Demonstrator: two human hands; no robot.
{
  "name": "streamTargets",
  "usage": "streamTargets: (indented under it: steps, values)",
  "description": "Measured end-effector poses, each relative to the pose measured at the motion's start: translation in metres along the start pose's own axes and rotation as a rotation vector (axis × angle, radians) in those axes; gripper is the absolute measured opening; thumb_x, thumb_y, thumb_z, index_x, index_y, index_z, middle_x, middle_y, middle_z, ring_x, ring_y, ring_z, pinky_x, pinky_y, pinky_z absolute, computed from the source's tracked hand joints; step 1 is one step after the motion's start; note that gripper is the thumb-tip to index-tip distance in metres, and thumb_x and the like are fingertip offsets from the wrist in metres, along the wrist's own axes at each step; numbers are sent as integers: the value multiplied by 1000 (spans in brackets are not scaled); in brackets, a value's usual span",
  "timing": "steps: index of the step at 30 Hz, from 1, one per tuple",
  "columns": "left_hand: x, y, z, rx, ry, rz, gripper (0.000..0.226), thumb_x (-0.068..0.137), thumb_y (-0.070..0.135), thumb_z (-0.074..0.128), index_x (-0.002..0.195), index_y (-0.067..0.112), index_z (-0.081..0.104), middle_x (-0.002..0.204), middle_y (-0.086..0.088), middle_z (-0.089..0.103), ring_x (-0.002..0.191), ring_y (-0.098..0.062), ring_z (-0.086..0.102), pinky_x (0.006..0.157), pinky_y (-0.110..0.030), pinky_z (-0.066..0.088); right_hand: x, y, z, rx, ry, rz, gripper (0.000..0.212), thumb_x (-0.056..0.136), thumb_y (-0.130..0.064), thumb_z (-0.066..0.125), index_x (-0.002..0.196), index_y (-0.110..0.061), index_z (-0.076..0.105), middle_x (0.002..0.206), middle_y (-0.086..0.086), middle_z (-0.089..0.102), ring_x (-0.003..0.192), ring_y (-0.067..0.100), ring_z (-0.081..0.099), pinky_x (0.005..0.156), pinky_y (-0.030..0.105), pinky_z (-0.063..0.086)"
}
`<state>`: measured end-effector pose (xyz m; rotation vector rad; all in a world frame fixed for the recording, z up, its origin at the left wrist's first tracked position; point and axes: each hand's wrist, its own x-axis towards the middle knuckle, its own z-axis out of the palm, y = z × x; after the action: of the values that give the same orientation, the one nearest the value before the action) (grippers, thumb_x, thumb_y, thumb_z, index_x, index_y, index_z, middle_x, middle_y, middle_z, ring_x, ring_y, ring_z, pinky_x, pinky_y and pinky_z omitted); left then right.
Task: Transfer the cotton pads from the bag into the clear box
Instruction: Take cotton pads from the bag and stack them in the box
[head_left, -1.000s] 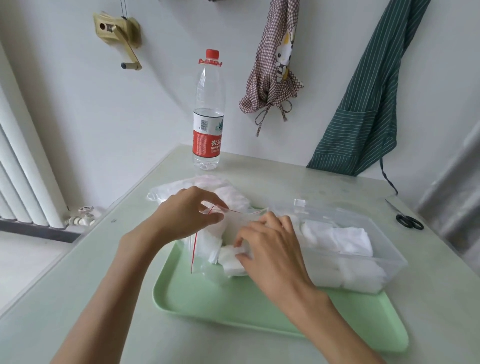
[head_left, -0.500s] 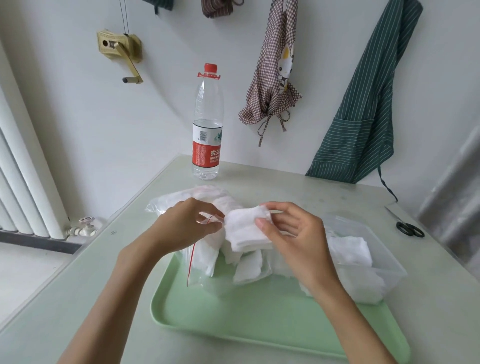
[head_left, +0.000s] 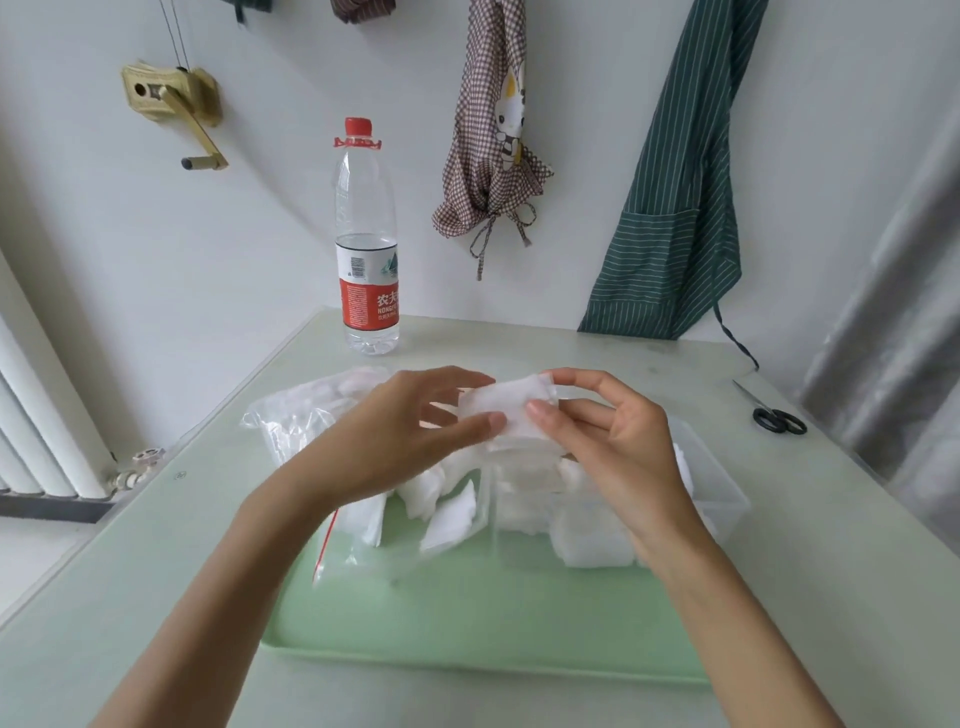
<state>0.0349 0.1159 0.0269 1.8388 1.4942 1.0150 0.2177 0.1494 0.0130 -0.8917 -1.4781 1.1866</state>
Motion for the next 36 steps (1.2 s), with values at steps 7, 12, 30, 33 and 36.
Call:
streamTargets:
  steps: [7,12,30,33,36]
  values:
    - [43,22,23,18,-20,-4,8,81,32,70,87,28,68,68,9,69,64,-3,64,70,-24,58,6,-3,-45,-75,8,67,42,80,-9,72,117,-21,55,92,-1,70,71,4,67,63,16,53]
    - [73,35,56,89,-156,-65,14,83,26,70,94,17,70,88,-10,74,81,-23,69,77,-32,58,13,3,-88,-298,28,137,40,78,-11,74,111,-21,54,101,1,68,78,17,68,75,28,55]
    - [81,32,77,518,-430,-170,25,79,29,74,104,26,71,103,7,72,97,-8,65,91,-24,48,20,33,-101,-801,-250,119,24,76,-22,75,79,-36,55,85,-5,68,80,15,64,82,34,50]
    - [83,28,81,535,-547,-210,29,85,28,68,113,23,68,110,-2,71,98,-8,61,81,-6,37,18,30,-101,-854,-326,158,13,85,-26,66,95,-33,60,93,-4,68,90,15,60,87,32,46]
    - [85,26,85,578,-594,-191,30,87,29,65,116,22,66,113,-1,69,100,-8,60,82,-12,41,16,25,-102,-891,-344,152,16,88,-25,61,103,-29,66,94,-7,68,92,12,61,88,31,48]
